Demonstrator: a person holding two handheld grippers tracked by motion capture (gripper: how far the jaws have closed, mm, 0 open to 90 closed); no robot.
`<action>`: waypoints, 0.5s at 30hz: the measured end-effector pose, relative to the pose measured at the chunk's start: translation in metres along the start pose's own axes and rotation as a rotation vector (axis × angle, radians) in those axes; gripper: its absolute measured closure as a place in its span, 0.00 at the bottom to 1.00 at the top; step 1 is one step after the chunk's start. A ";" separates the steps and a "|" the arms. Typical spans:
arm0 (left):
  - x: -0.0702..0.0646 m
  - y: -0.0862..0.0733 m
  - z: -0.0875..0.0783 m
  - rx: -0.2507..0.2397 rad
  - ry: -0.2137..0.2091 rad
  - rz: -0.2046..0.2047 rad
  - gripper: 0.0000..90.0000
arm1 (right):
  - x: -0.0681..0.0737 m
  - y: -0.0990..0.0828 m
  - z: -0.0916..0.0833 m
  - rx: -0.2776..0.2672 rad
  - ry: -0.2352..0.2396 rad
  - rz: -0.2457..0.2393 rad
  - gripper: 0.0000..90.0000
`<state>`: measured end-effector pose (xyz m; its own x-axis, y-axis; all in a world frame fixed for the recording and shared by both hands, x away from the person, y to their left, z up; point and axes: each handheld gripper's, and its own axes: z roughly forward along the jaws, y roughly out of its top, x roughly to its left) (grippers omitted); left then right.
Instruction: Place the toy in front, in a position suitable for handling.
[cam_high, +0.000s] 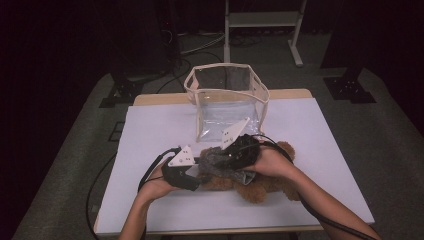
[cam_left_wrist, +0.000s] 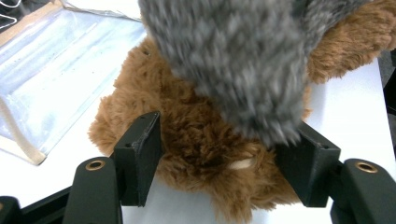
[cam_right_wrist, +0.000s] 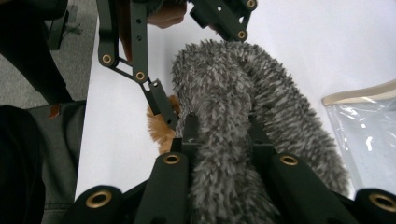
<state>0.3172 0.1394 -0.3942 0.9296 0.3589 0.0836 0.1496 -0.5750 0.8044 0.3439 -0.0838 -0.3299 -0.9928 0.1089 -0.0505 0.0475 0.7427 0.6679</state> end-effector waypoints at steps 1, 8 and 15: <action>0.000 0.000 -0.001 -0.001 -0.001 0.001 0.37 | 0.000 0.002 0.000 0.002 -0.001 0.000 0.83; 0.000 -0.001 -0.006 -0.002 -0.006 0.002 0.32 | 0.001 0.018 0.017 0.024 0.025 -0.014 0.83; 0.002 -0.003 -0.013 -0.014 0.002 -0.006 0.28 | -0.002 0.014 0.015 0.075 0.042 -0.018 0.83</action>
<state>0.3138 0.1511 -0.3888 0.9281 0.3635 0.0799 0.1503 -0.5624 0.8131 0.3479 -0.0636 -0.3321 -0.9972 0.0681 -0.0301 0.0357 0.7917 0.6098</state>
